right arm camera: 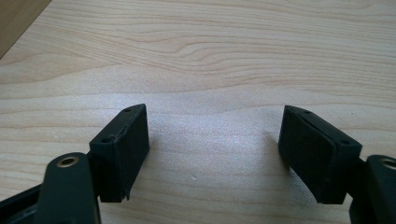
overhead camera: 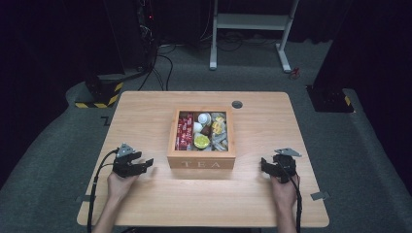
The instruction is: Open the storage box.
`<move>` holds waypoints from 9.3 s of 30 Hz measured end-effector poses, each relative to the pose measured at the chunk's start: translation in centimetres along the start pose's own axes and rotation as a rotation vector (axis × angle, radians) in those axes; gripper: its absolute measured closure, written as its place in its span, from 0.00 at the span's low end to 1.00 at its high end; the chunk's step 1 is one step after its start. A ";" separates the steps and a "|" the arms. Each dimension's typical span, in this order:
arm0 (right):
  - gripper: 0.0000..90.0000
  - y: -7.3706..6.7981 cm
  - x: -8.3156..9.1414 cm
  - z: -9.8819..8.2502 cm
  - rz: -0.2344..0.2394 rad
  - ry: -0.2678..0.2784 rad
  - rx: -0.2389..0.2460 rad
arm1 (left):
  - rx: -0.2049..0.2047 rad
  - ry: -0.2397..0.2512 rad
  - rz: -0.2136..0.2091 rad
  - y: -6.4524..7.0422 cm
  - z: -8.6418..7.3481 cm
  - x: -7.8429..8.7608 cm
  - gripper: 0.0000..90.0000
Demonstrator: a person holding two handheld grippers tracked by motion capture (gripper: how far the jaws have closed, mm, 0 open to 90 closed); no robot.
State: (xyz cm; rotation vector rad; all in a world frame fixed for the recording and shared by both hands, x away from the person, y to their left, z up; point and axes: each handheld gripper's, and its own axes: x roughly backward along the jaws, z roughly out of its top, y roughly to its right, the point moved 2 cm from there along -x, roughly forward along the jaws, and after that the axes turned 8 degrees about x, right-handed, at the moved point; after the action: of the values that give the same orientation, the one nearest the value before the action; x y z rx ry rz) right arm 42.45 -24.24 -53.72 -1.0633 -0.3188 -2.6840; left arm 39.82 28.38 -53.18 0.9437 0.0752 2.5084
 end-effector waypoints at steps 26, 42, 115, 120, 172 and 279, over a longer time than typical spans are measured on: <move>0.27 0.0 0.0 0.0 0.000 0.000 0.000 | -0.105 0.008 -0.202 4.7 -0.9 0.7 0.82; 0.27 0.0 0.0 0.0 0.000 0.000 -0.001 | -0.148 0.030 -0.264 6.8 -0.4 0.5 0.98; 0.27 0.0 0.0 0.0 0.001 0.000 0.000 | -0.122 0.093 -0.263 9.1 2.5 -0.3 1.00; 0.27 0.0 0.0 0.0 0.001 0.000 0.000 | -0.132 0.104 -0.259 9.2 3.0 -0.2 1.00; 0.27 -0.3 0.1 0.0 0.020 0.003 0.022 | -0.095 0.200 -0.294 9.4 9.9 0.9 1.00; 0.34 -17.5 -0.3 12.9 0.454 0.203 0.369 | -0.082 0.175 -0.261 9.7 17.2 0.3 1.00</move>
State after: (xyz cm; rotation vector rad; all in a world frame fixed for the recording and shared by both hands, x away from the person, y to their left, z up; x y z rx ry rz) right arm 45.81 -3.91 -46.72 -0.6527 -0.4494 -2.1919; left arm 46.77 17.98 -37.84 0.6359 0.1398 2.3264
